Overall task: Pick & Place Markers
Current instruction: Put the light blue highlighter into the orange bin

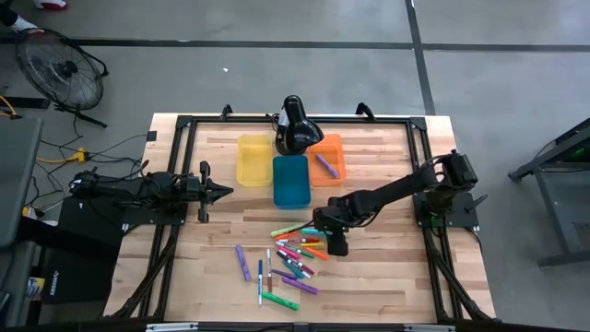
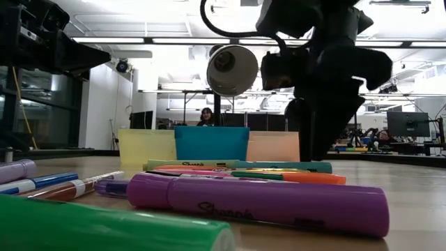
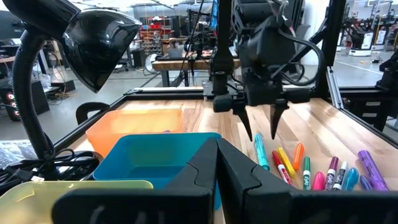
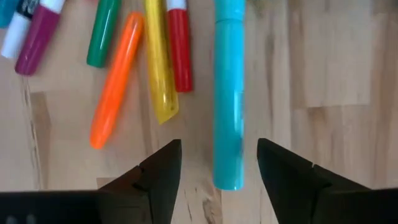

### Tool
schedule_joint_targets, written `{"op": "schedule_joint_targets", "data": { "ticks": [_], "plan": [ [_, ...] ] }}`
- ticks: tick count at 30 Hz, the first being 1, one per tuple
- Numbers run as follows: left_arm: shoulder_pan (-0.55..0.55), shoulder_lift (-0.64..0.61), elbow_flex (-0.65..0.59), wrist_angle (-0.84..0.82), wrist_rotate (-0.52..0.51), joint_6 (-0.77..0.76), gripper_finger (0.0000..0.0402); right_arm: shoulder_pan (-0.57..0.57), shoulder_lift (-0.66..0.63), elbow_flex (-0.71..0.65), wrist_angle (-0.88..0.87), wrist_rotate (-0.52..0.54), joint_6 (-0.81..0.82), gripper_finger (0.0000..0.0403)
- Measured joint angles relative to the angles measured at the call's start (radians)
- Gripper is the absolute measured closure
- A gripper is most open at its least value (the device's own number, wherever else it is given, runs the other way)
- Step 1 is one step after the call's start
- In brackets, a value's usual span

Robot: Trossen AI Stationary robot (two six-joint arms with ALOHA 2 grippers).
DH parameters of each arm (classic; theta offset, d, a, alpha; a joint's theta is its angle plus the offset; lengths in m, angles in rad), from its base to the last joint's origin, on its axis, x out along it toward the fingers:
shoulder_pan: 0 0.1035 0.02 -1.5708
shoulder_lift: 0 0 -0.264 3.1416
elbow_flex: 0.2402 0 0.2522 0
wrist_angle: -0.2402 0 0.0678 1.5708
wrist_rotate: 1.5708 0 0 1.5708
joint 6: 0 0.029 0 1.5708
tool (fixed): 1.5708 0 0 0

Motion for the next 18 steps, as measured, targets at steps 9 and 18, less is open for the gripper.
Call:
{"op": "schedule_joint_targets", "data": {
  "ticks": [9, 18],
  "plan": [
    [0.0, 0.0, 0.0, 0.0, 0.0, 0.0, 0.0401, 0.025, 0.06, 0.004, 0.011, 0.073, -0.019, 0.0214],
    [0.0, 0.0, 0.0, 0.0, 0.0, 0.0, 0.0401, 0.027, 0.062, 0.003, -0.001, 0.122, -0.017, 0.0263]
  ]
}}
